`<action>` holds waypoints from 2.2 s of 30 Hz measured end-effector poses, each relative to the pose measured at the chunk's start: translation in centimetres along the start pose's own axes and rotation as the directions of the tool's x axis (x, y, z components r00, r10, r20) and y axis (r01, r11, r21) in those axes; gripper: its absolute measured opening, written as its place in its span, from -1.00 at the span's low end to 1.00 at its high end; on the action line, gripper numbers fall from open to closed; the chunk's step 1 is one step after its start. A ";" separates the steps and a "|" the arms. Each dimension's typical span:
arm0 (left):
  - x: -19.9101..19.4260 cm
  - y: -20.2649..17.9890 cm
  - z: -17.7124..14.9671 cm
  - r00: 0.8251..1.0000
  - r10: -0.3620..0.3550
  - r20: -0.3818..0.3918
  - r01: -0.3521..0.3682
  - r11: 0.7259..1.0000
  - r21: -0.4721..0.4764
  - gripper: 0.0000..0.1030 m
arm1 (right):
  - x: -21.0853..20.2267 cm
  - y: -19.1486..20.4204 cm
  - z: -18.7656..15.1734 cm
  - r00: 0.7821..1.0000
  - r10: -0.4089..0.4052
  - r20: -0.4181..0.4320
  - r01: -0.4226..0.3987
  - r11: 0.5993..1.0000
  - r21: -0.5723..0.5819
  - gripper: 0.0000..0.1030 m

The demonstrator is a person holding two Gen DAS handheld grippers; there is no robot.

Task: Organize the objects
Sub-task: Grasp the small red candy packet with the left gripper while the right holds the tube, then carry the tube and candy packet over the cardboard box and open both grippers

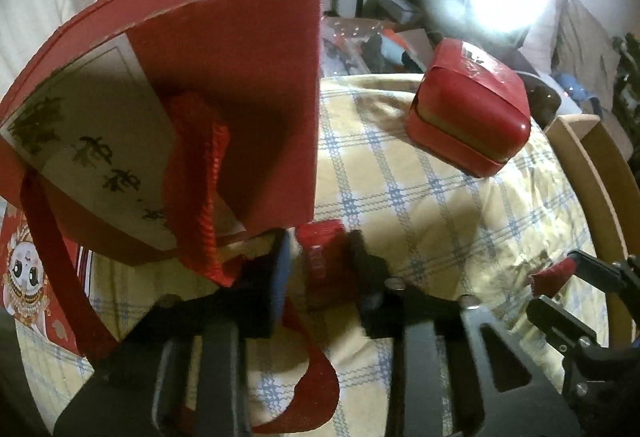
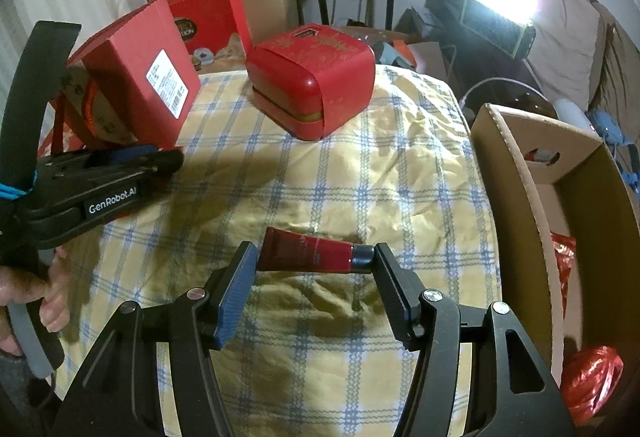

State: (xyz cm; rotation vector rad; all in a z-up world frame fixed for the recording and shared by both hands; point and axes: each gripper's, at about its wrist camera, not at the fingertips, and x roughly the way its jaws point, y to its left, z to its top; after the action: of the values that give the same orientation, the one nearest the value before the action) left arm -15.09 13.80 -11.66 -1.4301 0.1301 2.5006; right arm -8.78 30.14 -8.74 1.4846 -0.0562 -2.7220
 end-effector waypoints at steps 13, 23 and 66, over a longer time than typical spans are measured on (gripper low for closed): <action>-3.2 -0.7 -1.4 0.992 -0.129 0.018 0.129 0.992 0.001 -0.63 | -1.3 -0.7 -0.1 1.000 -0.002 0.019 0.001 1.000 0.016 0.18; -4.8 -2.7 -2.4 0.990 -0.138 0.003 0.138 0.990 0.037 -0.63 | -2.4 -1.2 -0.8 1.000 -0.024 0.000 0.024 1.000 0.009 0.18; -7.1 -28.6 -3.4 0.930 -0.342 -0.132 0.366 0.890 0.271 -0.63 | -11.4 -21.9 -8.3 0.973 -0.221 -0.063 0.230 0.935 0.271 0.18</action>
State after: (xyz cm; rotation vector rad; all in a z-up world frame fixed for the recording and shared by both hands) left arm -1.29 39.40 -5.91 -1.2983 0.2217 2.0319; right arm 3.97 52.51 -4.75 1.7004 -0.2954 -2.9723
